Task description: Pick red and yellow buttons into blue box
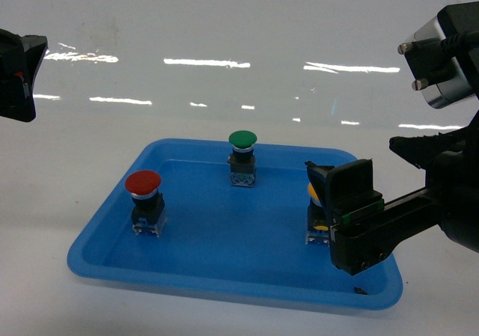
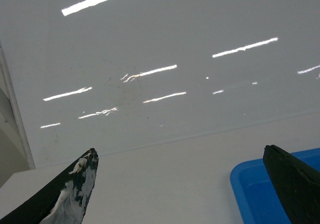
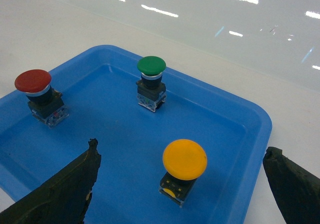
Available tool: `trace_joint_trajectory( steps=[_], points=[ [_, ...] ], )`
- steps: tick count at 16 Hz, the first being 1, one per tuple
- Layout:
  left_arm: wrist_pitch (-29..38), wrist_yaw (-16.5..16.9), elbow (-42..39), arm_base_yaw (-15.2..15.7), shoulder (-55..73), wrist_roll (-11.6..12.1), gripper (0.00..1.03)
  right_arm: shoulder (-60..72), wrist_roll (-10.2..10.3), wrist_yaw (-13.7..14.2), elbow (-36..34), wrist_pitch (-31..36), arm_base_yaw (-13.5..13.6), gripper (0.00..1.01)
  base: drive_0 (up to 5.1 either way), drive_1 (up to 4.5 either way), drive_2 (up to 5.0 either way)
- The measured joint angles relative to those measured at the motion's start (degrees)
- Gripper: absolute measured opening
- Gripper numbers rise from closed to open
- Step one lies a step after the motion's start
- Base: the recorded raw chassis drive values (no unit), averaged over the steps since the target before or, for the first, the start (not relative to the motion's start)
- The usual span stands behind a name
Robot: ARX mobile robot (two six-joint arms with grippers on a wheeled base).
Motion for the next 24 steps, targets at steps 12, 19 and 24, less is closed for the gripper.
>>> trace_joint_trajectory(
  steps=[12, 19, 24],
  points=[
    [0.0, 0.0, 0.0, 0.0, 0.0, 0.0, 0.98, 7.9, -2.5, 0.9, 2.6, 3.7, 0.4, 0.98, 0.0, 0.00, 0.0],
    [0.0, 0.0, 0.0, 0.0, 0.0, 0.0, 0.98, 10.6, -4.5, 2.3, 5.1, 2.4, 0.1, 0.98, 0.0, 0.00, 0.0],
    [0.0, 0.0, 0.0, 0.0, 0.0, 0.0, 0.98, 10.9, -5.4, 3.4, 5.1, 2.6, 1.1, 0.98, 0.0, 0.00, 0.0]
  ],
)
